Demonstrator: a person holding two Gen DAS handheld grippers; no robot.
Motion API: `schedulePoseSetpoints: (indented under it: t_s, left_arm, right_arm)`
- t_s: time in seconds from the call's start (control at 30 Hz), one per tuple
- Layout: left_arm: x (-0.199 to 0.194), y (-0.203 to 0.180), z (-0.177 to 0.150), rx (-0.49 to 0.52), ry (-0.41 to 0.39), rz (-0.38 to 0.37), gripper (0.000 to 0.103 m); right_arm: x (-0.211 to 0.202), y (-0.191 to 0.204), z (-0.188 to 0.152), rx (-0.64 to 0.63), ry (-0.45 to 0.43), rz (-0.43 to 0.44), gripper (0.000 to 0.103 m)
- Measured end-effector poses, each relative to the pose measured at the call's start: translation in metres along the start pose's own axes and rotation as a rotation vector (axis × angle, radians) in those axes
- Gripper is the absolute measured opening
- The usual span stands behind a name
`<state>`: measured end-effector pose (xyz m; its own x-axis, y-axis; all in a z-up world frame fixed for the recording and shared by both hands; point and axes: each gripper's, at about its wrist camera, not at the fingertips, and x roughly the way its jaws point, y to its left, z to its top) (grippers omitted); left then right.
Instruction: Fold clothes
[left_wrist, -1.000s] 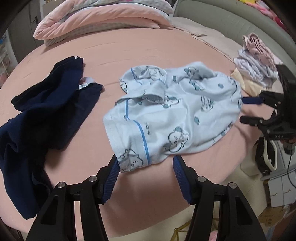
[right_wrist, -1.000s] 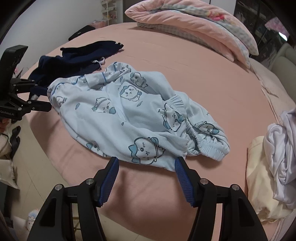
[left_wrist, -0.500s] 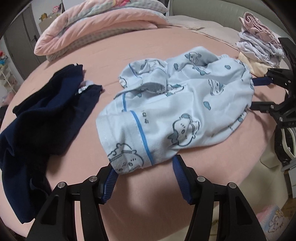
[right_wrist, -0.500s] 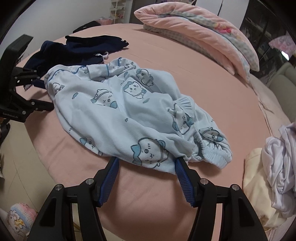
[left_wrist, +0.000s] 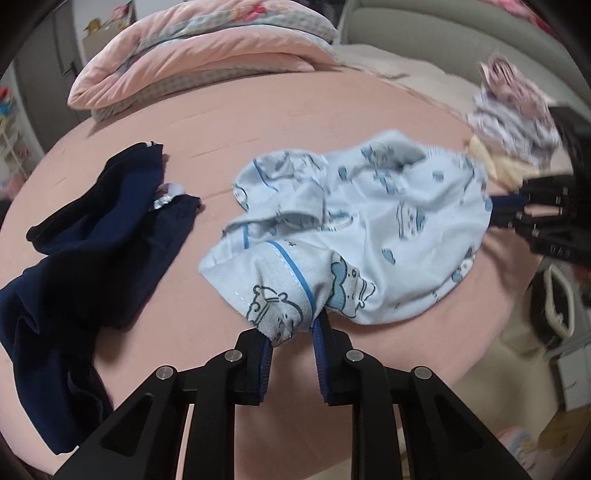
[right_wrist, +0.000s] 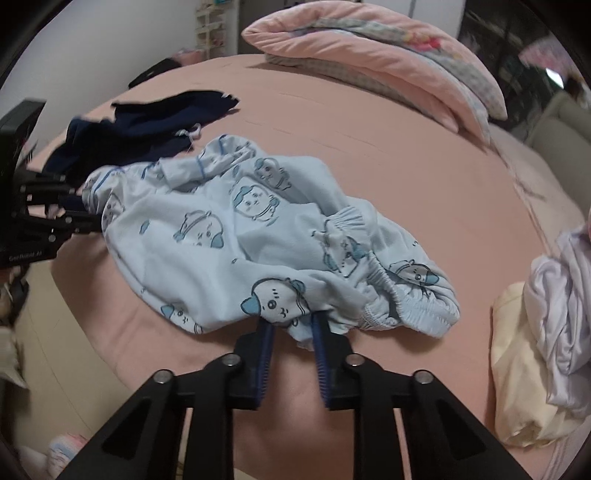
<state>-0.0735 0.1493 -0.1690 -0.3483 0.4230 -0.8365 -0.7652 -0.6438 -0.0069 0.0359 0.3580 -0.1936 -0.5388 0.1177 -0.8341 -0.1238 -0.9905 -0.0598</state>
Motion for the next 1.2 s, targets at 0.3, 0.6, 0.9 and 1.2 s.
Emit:
schedulePoseSetpoints:
  t_s: [0.3, 0.6, 0.9, 1.2]
  left_arm:
    - [-0.016, 0.023, 0.022, -0.1, -0.018, -0.021, 0.018]
    - [-0.021, 0.023, 0.03, -0.077, -0.021, -0.012, 0.018]
    - [-0.026, 0.025, 0.03, -0.097, -0.007, -0.015, 0.018]
    - [-0.045, 0.019, 0.012, -0.053, 0.016, -0.016, 0.018]
  right_arm:
    - [-0.014, 0.001, 0.017, -0.028, -0.041, -0.038, 0.013]
    - [-0.017, -0.01, 0.026, 0.012, -0.041, -0.044, 0.013]
    - [-0.017, -0.012, 0.024, 0.026, -0.011, -0.028, 0.013]
    - [-0.023, -0.017, 0.007, 0.069, 0.044, 0.035, 0.014]
